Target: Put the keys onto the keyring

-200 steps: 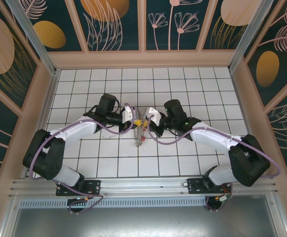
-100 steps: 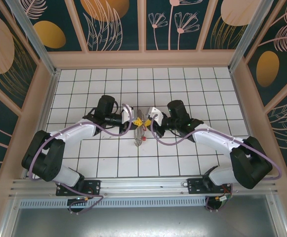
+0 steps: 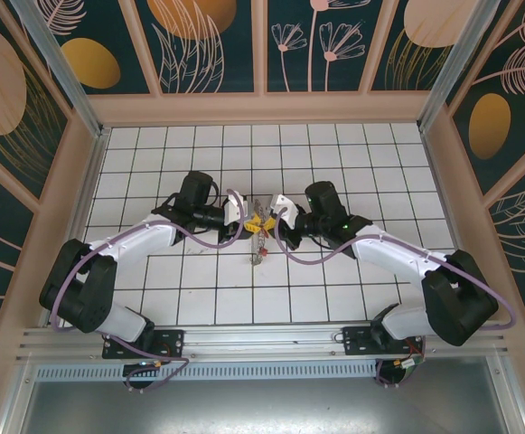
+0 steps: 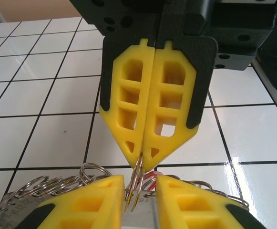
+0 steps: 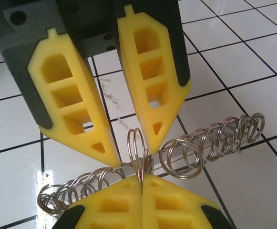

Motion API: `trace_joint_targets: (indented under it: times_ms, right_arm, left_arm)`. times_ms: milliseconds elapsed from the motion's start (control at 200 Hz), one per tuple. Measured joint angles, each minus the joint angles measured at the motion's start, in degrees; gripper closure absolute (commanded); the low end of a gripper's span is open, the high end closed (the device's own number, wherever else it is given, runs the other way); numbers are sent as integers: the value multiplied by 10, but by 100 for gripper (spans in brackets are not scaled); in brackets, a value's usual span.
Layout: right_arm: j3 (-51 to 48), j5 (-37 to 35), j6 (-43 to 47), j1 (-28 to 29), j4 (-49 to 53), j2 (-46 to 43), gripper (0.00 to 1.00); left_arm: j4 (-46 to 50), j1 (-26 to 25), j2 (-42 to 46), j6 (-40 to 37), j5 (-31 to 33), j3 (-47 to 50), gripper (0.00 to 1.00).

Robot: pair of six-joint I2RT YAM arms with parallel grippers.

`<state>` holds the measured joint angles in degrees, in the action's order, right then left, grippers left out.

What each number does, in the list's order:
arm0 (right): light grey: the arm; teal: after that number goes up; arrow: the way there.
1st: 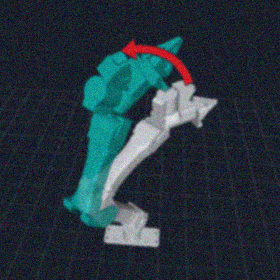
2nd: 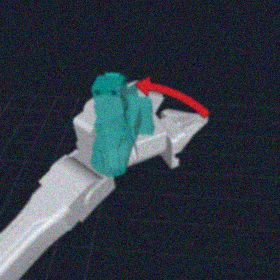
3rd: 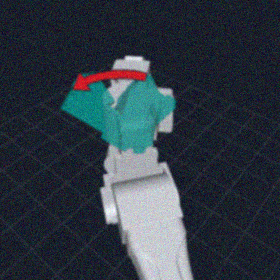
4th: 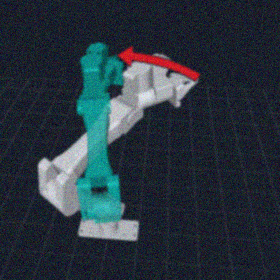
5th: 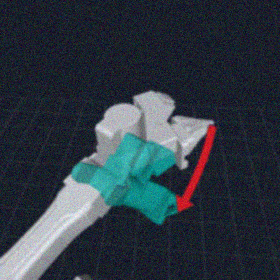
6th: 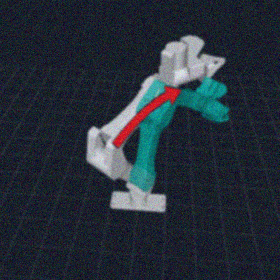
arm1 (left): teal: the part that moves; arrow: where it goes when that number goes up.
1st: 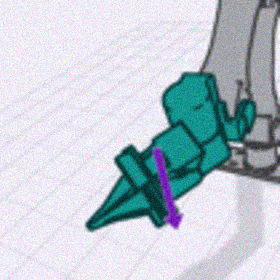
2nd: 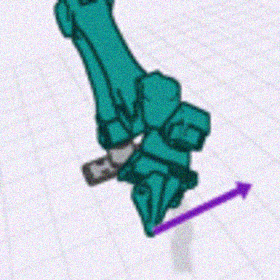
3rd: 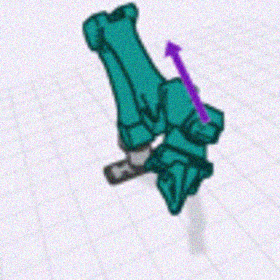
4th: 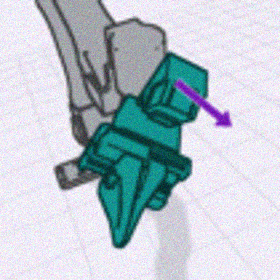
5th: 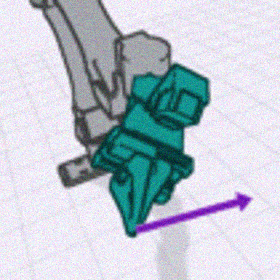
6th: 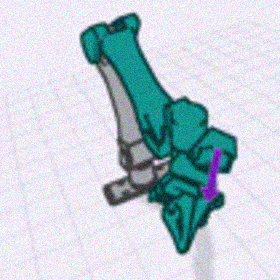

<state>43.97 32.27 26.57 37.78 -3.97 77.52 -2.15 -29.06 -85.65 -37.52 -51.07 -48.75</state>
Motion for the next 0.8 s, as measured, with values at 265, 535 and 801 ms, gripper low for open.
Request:
trace_joint_targets:
  times_ms: [265, 535, 801]
  right_arm:
    - [18, -17, 1, 5, 22, 2, 100]
    - [18, -24, 1, 2, 25, 3, 100]
    - [1, -2, 0, -11, -1, 3, 100]
  left_arm:
    - [31, 0, 0, -21, 13, -19, 100]
    - [14, 0, 0, -19, 13, -11, 100]
    - [-18, 0, 0, -3, 0, 4, 100]
